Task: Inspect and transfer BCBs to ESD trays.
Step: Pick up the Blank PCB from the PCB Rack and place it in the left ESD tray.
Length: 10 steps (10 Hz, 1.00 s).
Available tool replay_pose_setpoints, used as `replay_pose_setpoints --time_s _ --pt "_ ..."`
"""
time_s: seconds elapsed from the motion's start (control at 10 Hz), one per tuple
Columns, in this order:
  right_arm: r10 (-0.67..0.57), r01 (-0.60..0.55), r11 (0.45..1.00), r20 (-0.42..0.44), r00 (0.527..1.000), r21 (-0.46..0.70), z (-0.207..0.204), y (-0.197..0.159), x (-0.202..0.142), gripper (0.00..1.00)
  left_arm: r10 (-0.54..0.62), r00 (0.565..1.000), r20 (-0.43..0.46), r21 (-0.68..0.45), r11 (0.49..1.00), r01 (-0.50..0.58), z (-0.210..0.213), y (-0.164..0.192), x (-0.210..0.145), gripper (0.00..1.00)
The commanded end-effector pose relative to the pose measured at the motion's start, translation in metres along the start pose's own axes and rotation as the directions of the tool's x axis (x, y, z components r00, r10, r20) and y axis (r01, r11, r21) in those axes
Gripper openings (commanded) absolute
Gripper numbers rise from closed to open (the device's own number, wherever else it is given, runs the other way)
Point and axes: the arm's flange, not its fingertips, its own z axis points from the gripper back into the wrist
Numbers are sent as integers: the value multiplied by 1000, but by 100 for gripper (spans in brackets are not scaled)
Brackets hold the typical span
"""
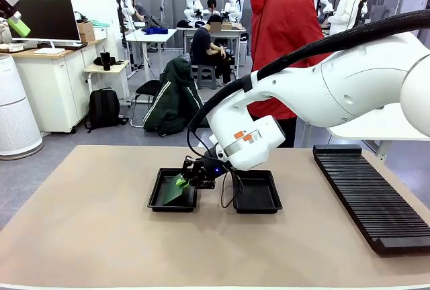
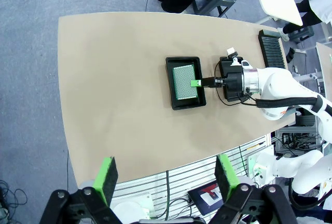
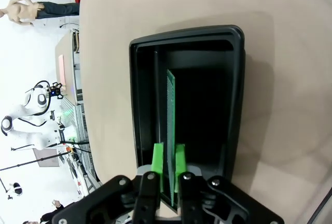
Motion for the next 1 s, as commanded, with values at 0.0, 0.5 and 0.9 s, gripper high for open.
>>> replay_pose_setpoints --time_s 0.0,0.5,0.9 --pt "-11 12 997 13 1000 -72 2 11 -1 23 0 1000 0 10 1000 0 0 1 0 100" --pt "31 -26 984 28 999 -177 17 42 -9 58 0 1000 0 10 1000 0 0 1 0 100" --pt "66 -47 942 46 997 -332 36 67 -13 85 0 1000 0 10 1000 0 0 1 0 100"
